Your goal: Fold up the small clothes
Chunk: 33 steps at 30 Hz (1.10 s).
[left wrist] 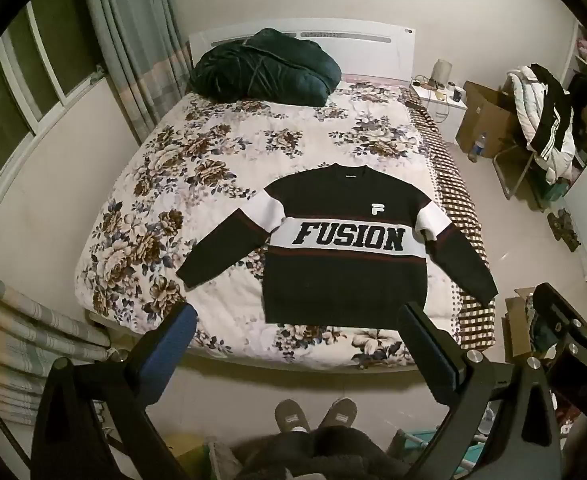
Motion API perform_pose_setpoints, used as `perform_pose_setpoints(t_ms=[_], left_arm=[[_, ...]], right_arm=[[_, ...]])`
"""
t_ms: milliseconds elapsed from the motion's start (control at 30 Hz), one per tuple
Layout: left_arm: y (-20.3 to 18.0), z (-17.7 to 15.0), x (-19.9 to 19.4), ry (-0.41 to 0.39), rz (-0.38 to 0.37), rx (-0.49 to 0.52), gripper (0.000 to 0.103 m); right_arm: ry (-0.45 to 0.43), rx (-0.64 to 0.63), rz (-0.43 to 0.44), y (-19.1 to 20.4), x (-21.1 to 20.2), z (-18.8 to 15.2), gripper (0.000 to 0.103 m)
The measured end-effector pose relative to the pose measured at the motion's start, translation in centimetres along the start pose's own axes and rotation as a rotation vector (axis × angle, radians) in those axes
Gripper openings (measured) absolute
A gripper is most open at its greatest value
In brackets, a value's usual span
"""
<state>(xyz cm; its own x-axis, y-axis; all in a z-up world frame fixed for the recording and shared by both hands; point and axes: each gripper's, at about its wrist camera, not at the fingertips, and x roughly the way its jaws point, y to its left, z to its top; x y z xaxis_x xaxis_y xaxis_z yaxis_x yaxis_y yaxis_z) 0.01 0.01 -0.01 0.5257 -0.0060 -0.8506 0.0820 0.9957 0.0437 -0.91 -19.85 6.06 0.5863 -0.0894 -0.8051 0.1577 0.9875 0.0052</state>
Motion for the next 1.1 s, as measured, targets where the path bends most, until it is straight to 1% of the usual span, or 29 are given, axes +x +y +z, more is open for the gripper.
perform_pose_setpoints(t_ms=[533, 667, 1033, 1100], left_arm=[[0.1, 0.0, -0.1, -0.009, -0.001, -0.001, 0.103], [0.1, 0.0, -0.1, -0.012, -0.001, -0.004, 0.103], [0.1, 0.0, -0.1, -0.018, -0.007, -0.005, 0.103], [-0.2, 0.6, -0.8, -0.02, -0.005, -0.005, 0.103]], right_arm=[[0.003, -0.009, 0.004, -0.7, -0.4, -0.7, 0.103], [0.002, -0.012, 0.006, 0.1, -0.9, -1.0, 0.103], [-0.004, -0.01, 0.009, 0.0, -1.3, -1.0, 0.103], [-0.005, -0.01, 0.013, 0.5, -2.0, -0.8, 0.103]])
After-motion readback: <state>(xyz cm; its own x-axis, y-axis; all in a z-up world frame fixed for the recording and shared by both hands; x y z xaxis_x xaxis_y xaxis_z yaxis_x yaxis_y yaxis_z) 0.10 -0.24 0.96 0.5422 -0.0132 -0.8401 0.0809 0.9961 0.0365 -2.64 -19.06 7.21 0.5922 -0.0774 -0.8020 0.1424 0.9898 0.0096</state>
